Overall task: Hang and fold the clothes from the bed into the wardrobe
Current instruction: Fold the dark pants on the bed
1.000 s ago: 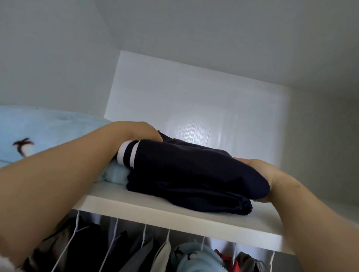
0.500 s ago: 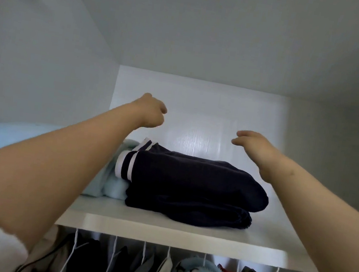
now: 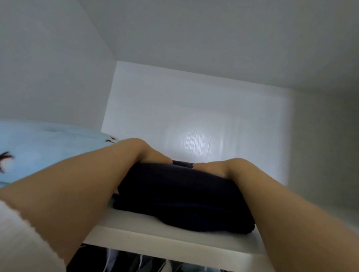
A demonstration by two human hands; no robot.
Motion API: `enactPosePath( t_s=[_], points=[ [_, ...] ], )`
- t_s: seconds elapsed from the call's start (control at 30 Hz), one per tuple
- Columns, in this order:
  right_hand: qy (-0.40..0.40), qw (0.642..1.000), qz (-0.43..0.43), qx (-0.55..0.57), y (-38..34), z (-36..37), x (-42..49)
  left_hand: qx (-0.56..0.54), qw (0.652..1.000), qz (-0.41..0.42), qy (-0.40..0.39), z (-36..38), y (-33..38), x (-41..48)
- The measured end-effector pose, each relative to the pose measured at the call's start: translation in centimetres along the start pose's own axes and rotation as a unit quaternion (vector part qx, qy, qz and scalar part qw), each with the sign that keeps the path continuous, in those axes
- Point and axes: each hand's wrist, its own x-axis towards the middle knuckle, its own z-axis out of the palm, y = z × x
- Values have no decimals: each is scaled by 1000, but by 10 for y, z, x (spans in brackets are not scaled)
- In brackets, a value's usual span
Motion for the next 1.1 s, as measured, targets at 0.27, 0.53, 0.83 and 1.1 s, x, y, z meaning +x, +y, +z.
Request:
enactPosePath(
  t_s=[0.27, 0.53, 0.83, 1.1],
  points=[
    [121, 991, -25, -47, 6, 13, -16, 71, 993, 6, 98, 14, 12, -20],
    [136, 990, -31, 16, 6, 18, -45, -165, 974, 4, 154, 11, 10, -62],
    [302, 953, 24, 6, -23, 69, -101, -60, 935, 33, 348, 54, 6, -80],
    [377, 924, 69, -6, -36, 127, -139, -101, 929, 101, 342, 77, -1, -123]
  ],
)
